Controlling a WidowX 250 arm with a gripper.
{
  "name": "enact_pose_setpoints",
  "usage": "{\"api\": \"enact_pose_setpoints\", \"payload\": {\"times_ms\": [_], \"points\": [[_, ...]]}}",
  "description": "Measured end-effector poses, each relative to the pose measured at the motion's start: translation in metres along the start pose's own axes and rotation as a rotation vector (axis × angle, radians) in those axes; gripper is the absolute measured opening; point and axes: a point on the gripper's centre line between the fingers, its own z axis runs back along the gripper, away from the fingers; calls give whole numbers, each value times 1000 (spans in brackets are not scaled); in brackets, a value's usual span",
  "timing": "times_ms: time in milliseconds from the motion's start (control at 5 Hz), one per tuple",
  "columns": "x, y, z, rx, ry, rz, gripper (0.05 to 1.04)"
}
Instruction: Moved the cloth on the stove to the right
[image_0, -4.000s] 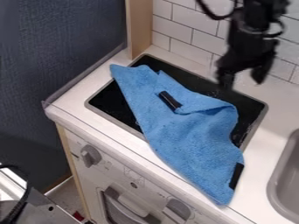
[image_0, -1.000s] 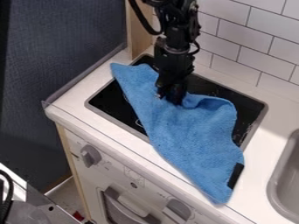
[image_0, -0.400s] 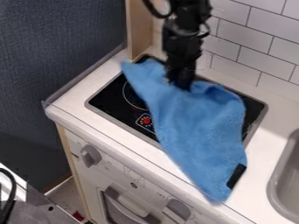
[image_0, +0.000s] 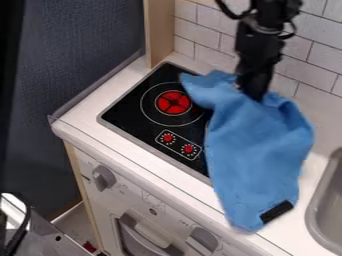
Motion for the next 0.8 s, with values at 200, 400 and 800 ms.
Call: {"api": "enact_pose_setpoints", "payload": {"times_ms": [200, 400, 800], "points": [[-18, -2, 1, -8, 5, -30, 62], [-24, -3, 11, -28, -8, -37, 63], [-25, -9, 46, -111, -20, -66, 62]]}}
